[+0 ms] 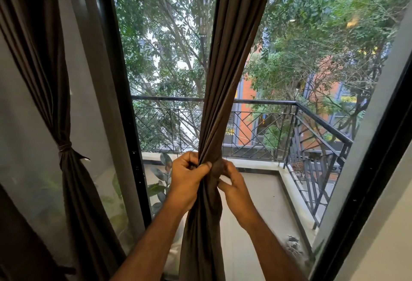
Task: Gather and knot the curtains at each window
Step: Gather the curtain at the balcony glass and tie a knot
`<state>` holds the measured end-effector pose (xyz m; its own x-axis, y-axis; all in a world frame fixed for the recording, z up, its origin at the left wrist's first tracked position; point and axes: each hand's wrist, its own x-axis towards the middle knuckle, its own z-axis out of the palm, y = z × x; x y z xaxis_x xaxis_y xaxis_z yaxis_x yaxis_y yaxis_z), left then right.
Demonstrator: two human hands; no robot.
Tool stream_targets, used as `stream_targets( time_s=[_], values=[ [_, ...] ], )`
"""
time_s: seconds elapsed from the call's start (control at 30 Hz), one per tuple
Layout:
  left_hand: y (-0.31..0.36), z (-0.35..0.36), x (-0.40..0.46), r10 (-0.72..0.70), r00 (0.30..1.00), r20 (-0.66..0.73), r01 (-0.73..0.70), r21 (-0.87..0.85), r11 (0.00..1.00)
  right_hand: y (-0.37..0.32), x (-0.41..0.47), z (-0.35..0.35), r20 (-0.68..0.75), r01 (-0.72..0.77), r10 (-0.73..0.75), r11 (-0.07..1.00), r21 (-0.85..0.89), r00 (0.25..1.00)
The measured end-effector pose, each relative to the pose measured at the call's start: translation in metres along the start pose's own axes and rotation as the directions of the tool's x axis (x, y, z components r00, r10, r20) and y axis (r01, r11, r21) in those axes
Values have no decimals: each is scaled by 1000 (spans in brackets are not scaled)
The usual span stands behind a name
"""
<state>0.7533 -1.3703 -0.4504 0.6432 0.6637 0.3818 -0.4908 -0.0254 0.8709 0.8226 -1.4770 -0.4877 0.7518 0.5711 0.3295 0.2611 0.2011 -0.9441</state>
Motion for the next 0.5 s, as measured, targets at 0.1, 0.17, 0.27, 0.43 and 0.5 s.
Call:
stream_targets(
  time_s=[0.1, 0.17, 0.27, 0.43, 0.5],
  values=[
    [0, -5, -1, 3, 999, 33, -5, 45, 999, -3, 0, -9, 231, -130, 112, 989, 68, 967],
    [3, -12, -1, 7, 999, 49, -12, 105, 994, 0, 2, -18, 246, -111, 110, 994, -9, 963],
    [6, -18, 1, 72, 995, 65, -85, 238, 967, 1, 10, -26, 102, 11, 10, 979, -204, 995],
    [5, -15, 5, 162, 984, 74, -178, 448, 876, -14, 20, -35, 43, 73, -61, 912, -404, 997],
    [2, -11, 5, 173, 984, 36, -167, 510, 844, -24, 18, -36, -15, 23, -31, 924, -382, 999]
  ],
)
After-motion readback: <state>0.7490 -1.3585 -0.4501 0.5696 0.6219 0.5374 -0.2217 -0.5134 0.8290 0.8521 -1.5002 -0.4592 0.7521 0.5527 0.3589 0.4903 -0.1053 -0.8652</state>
